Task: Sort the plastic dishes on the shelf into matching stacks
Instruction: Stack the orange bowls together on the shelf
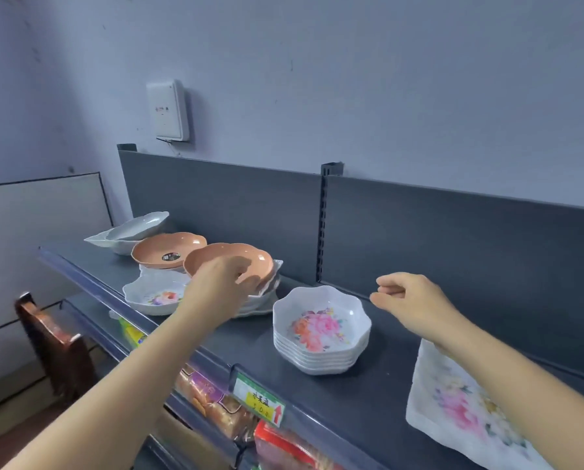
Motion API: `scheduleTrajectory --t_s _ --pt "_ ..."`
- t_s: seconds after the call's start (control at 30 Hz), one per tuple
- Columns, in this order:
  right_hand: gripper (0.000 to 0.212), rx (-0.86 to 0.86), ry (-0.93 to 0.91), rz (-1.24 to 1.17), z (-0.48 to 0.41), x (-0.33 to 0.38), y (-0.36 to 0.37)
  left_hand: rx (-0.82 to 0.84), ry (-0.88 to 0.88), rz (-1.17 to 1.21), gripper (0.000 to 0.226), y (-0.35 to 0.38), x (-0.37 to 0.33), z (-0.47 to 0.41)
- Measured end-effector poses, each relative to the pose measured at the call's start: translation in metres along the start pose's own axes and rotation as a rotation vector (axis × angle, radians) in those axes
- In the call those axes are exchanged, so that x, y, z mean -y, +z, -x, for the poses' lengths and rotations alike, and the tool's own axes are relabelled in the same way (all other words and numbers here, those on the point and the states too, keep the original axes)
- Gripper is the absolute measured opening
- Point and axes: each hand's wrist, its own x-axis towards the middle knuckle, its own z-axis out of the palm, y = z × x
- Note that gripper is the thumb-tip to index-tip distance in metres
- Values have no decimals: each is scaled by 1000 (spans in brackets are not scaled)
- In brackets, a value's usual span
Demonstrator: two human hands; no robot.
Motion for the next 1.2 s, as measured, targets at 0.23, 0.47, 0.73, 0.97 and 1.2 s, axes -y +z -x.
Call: scheduleTrajectory --t_s 0.23,0.47,0.73,0.97,1.2 --pt "43 54 -5 -24 -61 74 85 59 -42 -39 34 -17 109 -66" --pt "44 17 155 4 -112 119 157 182 -111 16 31 -19 163 -131" --pt "45 -3 283 43 -147 113 192 363 -127 187 33 5 186 -160" --pt "31 54 316 52 -168 96 193 363 -257 357 26 20 190 -165" --pt "17 17 177 -66 -201 109 184 190 -263 485 26 -2 183 -176"
